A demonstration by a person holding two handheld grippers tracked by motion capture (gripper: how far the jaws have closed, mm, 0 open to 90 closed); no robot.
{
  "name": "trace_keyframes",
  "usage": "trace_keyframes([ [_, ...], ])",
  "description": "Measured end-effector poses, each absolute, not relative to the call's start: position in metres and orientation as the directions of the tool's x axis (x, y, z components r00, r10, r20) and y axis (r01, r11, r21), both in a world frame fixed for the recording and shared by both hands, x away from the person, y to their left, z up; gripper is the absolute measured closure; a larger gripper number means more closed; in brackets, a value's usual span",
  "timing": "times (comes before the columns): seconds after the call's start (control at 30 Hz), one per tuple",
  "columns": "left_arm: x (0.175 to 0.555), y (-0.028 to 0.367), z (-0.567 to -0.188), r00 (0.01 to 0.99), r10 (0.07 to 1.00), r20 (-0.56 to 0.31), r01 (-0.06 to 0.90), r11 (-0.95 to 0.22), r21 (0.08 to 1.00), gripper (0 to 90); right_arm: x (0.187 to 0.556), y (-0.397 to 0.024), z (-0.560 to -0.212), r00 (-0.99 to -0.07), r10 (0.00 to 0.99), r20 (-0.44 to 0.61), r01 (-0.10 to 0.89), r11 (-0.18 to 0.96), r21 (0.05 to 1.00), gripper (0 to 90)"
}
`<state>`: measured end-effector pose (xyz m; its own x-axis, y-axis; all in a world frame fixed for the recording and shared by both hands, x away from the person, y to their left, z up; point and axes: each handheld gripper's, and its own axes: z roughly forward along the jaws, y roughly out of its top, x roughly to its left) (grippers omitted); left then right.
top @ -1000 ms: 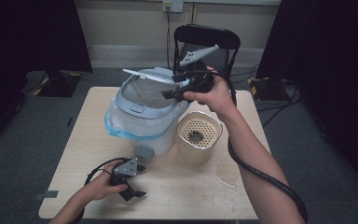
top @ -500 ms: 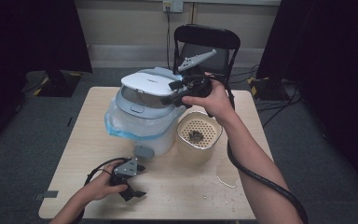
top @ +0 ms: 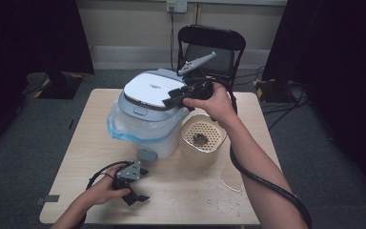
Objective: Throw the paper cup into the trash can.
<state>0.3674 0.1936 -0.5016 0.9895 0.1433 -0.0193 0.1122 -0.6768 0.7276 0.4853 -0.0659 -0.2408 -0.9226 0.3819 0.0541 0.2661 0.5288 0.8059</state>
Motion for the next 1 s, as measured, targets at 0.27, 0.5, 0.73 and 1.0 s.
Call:
trace_keyframes([
  [0.27,0.367,0.194,-0.502,0.989,0.143,-0.019,0.112,-0.677,0.727,5.8,0.484,-0.049,-0.245,-0.919,0.394,0.011,0.253,0.57,0.782,65.0],
  [0.5,0.367,0.194,-0.502,0.99,0.143,-0.02,0.113,-0.677,0.727,5.8,0.489,-0.044,-0.246,-0.907,0.42,-0.003,0.258,0.562,0.786,73.0],
  [0.73,0.368,0.194,-0.501,0.99,0.142,-0.02,0.112,-0.681,0.724,5.7,0.492,-0.043,-0.247,-0.906,0.423,0.002,0.262,0.558,0.787,77.1],
  [1.0,0.368,0.194,-0.501,0.99,0.139,-0.012,0.105,-0.683,0.723,5.6,0.495,-0.045,-0.251,-0.9,0.437,0.012,0.271,0.537,0.798,85.2],
])
